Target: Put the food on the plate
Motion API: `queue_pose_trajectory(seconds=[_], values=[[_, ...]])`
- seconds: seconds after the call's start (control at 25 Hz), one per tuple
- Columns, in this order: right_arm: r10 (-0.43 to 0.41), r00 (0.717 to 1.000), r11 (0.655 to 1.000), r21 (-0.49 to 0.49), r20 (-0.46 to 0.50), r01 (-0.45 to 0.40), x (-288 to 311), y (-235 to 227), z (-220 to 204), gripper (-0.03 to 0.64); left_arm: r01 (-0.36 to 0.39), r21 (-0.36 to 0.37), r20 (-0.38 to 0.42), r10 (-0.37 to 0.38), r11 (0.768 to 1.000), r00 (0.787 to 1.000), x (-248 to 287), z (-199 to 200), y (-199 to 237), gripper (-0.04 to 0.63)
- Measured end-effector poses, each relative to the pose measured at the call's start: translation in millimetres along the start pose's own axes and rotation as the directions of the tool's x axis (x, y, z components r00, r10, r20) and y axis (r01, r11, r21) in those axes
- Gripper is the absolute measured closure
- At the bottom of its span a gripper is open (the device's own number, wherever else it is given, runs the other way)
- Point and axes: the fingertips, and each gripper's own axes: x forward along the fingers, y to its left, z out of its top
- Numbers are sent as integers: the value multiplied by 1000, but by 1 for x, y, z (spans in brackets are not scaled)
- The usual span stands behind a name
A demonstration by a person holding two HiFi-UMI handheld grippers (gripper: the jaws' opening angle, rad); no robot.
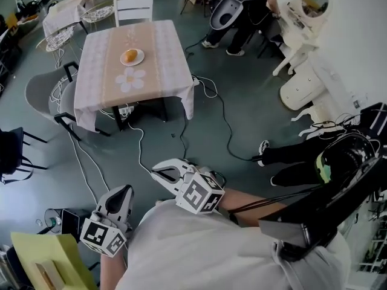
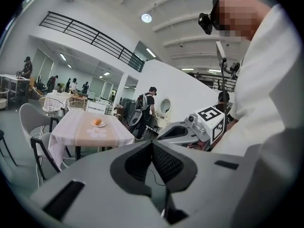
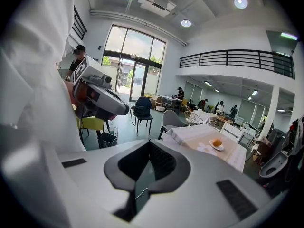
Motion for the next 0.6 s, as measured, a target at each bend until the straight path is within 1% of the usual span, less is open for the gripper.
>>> queue_pose_trajectory(seconds=[0.24,0.6], values=[[-1,1000,1000,-4,-1,1,5,-4,-3,604,2,7,1,-2,1000,1000,6,0,3,586],[6,1000,1000,-6,-4,-6,7,-7,4,604,-4,4,-1,4,1000,1000,3,7,6,586]])
